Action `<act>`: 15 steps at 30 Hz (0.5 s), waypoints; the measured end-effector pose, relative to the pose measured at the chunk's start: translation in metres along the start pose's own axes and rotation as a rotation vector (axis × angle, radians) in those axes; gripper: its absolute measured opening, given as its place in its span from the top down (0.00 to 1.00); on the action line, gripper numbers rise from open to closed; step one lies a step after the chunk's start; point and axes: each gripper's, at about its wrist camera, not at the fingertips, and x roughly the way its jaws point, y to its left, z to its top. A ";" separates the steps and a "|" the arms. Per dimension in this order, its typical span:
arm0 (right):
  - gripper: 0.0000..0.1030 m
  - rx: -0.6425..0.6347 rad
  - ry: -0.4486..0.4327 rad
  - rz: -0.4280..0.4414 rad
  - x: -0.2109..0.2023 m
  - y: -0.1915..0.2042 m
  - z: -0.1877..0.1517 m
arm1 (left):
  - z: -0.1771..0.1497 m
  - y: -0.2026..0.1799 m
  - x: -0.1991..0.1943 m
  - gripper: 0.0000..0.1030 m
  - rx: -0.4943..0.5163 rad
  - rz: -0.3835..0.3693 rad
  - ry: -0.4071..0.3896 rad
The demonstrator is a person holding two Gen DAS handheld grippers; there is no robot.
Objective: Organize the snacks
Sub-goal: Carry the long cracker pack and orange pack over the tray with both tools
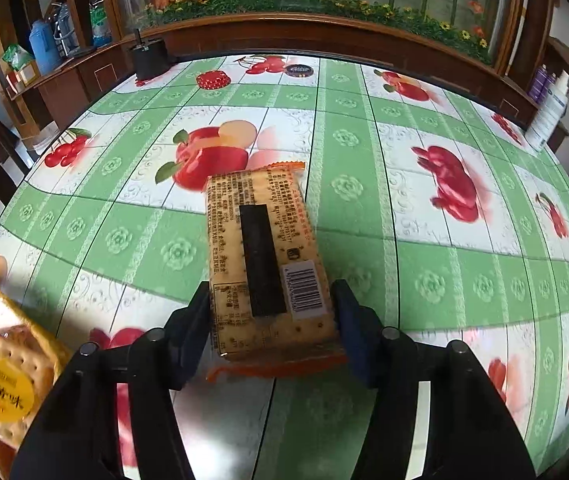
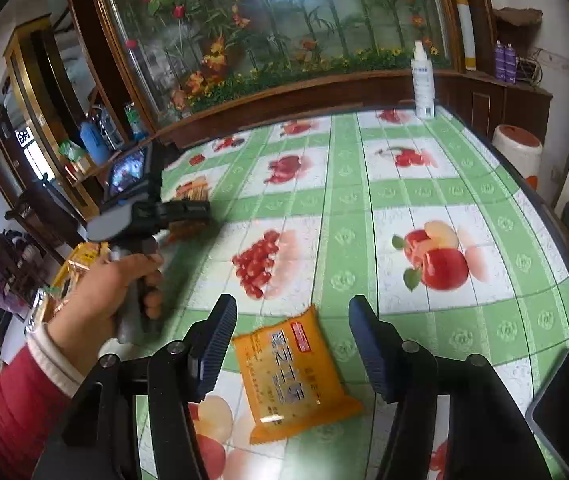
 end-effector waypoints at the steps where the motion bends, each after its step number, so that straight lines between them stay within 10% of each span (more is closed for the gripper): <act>1: 0.41 0.002 0.016 0.004 0.001 -0.001 -0.002 | -0.002 0.000 -0.001 0.44 0.000 -0.003 0.001; 5: 0.08 -0.058 0.078 -0.003 0.014 0.002 -0.018 | -0.019 0.000 -0.012 0.45 0.006 -0.021 -0.005; 15: 0.08 -0.152 0.191 -0.027 0.072 0.017 -0.038 | -0.073 0.004 -0.050 0.46 0.024 -0.068 -0.016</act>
